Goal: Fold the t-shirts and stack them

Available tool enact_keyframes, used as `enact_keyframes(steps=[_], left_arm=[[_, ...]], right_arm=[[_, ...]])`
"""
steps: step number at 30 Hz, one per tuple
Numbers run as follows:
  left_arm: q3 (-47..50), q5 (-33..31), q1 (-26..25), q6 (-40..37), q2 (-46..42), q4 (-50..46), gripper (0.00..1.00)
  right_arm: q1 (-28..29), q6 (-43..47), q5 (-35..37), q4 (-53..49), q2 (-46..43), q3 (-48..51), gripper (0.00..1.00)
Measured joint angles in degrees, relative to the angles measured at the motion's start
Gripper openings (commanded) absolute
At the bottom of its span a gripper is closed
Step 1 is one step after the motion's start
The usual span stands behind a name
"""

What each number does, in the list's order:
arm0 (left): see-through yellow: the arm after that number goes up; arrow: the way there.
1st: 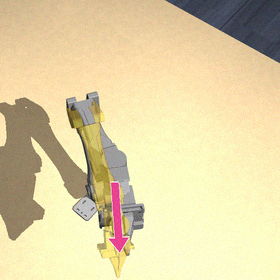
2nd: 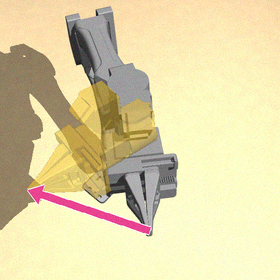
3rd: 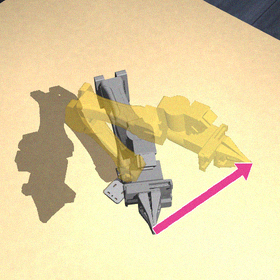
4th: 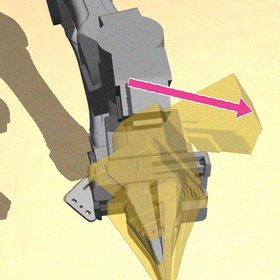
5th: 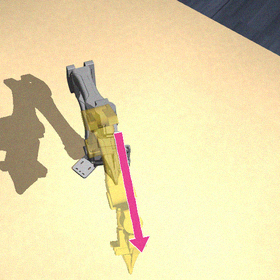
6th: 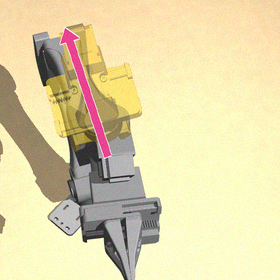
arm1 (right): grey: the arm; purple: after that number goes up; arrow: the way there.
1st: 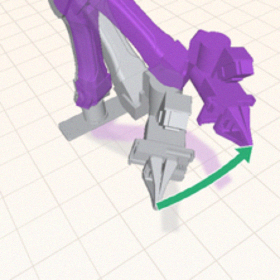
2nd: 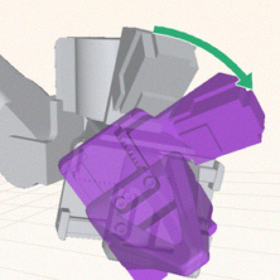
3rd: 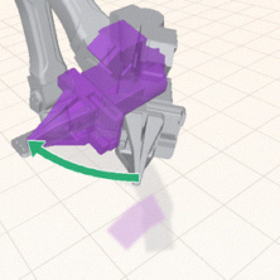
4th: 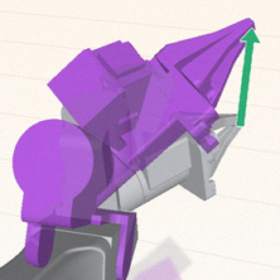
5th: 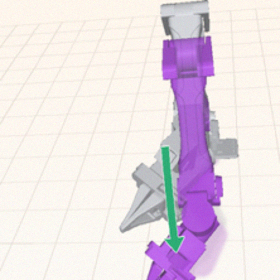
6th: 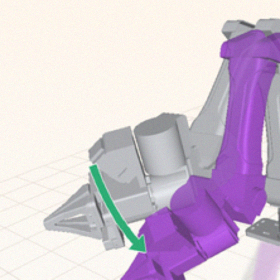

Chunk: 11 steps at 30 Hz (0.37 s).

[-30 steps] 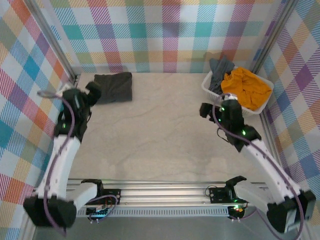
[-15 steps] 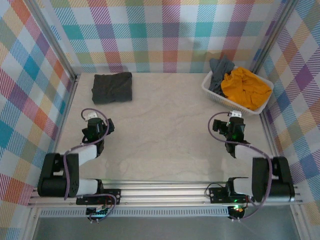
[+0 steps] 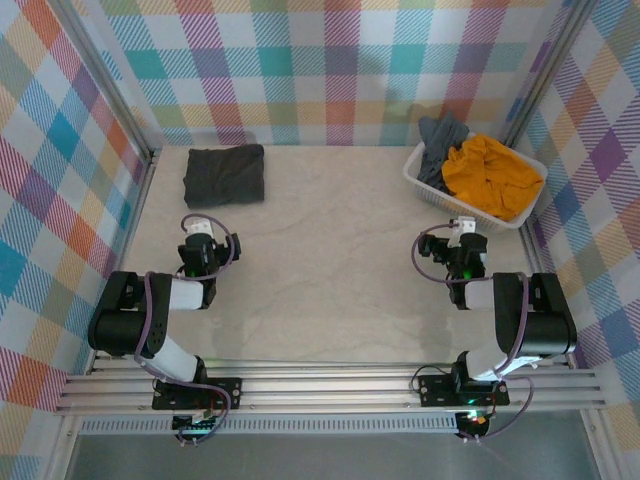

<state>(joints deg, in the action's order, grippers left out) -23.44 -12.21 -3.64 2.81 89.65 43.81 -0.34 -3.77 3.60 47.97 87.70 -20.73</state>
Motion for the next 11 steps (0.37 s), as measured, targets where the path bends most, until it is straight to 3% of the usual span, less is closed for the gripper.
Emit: enact_keyframes(steps=[11], left_arm=[[0.04,0.63,-0.04,-1.05,0.00,1.64,1.00]], right_arm=[[0.55,1.70,-1.75,-0.68,0.00,-1.49,1.00]])
